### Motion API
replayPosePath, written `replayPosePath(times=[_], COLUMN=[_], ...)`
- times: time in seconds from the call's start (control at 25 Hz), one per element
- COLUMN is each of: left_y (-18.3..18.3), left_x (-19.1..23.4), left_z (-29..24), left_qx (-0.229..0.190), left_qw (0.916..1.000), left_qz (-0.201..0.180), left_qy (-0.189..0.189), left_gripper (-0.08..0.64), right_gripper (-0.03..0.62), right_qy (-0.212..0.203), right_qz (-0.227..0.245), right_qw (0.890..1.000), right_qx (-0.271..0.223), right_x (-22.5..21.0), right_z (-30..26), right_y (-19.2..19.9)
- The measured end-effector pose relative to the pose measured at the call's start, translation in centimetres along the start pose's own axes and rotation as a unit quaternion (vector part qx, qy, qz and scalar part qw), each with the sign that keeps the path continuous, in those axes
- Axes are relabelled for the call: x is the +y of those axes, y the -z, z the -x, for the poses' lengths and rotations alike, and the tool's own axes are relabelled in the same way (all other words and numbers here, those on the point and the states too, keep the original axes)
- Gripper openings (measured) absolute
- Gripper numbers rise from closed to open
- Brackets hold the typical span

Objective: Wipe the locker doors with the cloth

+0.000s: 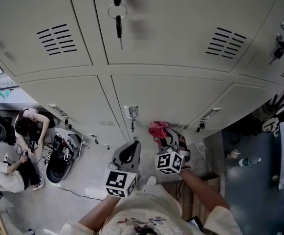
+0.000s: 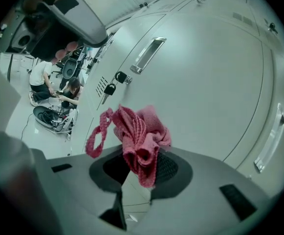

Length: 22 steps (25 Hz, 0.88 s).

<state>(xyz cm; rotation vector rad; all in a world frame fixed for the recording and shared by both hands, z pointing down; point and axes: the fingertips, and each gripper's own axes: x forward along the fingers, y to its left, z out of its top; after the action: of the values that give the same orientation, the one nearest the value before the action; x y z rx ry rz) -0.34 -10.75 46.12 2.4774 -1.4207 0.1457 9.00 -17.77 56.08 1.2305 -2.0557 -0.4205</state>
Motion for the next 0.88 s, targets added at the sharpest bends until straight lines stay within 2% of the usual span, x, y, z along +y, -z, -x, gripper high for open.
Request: replayPosePath(times=[0.36,0.52,0.68,0.88], left_y=[0.4,0.6,0.3,-0.6], left_x=[-0.1,-0.6,-0.8,-0.3], left_z=[0.0,0.2,0.5,1.3], left_qx=[0.004,0.005,0.0,-0.011], left_qw=[1.0,1.0,1.0,0.9999], left_qz=[0.003,0.002,0.001,0.001], left_qy=[0.003,0.008,0.01,0.004], left_gripper=[0.005,0.005,0.005,0.005], right_gripper=[0.103,0.101,0.101,0.101], right_qy=[-0.022,-0.037,-0.062,-0.056], right_qz=[0.001,0.023,-0.008,-0.027], right_qw=[0.999,0.998,0.998,0.998], right_qx=[0.031,0.037,0.031,-0.002], right_x=[1.7,2.9,3.8,3.6], right_z=[-1.2,-1.6,-1.0,1.1], right_y=[1.9,2.8,2.6,0.0])
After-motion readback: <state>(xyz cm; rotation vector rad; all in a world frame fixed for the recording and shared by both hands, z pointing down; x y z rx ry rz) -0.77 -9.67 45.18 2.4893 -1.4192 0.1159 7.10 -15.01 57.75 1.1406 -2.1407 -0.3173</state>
